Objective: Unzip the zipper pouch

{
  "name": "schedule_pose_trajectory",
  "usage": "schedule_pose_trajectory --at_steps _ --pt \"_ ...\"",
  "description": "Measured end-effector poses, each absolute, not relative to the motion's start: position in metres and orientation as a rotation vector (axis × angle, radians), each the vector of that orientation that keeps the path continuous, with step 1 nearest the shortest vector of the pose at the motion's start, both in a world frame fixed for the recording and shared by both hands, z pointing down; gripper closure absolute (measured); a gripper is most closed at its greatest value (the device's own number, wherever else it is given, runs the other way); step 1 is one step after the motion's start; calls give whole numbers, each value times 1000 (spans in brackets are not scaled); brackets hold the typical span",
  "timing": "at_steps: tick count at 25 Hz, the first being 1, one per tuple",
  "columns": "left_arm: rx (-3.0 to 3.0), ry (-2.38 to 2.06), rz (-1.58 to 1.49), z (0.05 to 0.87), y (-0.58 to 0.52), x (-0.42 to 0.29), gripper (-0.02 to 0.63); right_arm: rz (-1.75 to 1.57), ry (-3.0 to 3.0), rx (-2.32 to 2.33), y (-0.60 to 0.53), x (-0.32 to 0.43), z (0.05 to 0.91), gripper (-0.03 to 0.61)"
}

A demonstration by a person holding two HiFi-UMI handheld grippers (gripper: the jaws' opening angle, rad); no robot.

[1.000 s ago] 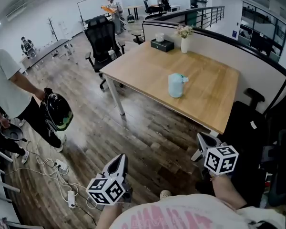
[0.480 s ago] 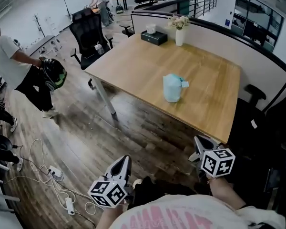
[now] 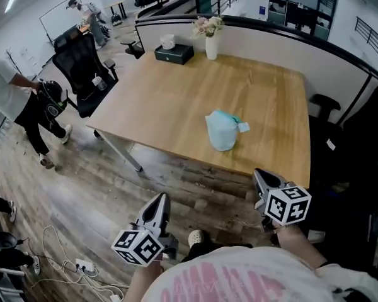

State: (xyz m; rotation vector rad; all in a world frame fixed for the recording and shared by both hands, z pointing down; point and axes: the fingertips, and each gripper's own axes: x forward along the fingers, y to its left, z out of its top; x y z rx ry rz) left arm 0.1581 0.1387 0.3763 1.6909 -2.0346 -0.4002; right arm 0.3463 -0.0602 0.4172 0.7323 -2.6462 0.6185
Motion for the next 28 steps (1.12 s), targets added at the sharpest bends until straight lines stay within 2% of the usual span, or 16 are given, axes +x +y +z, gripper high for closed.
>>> schedule_pose_trajectory --at_steps 7,11,20,28 --pt "1887 -1894 -324 358 80 88 612 647 -2701 940 -86 297 392 580" --pt "1966 -1782 -270 381 53 70 611 750 -2639 1037 -90 287 418 580" --pt "1938 -1457 -226 450 -7 69 611 885 -2370 1124 -88 299 487 580" --pt "2100 -1266 -134 441 -104 55 611 917 -2289 1282 -164 308 500 580"
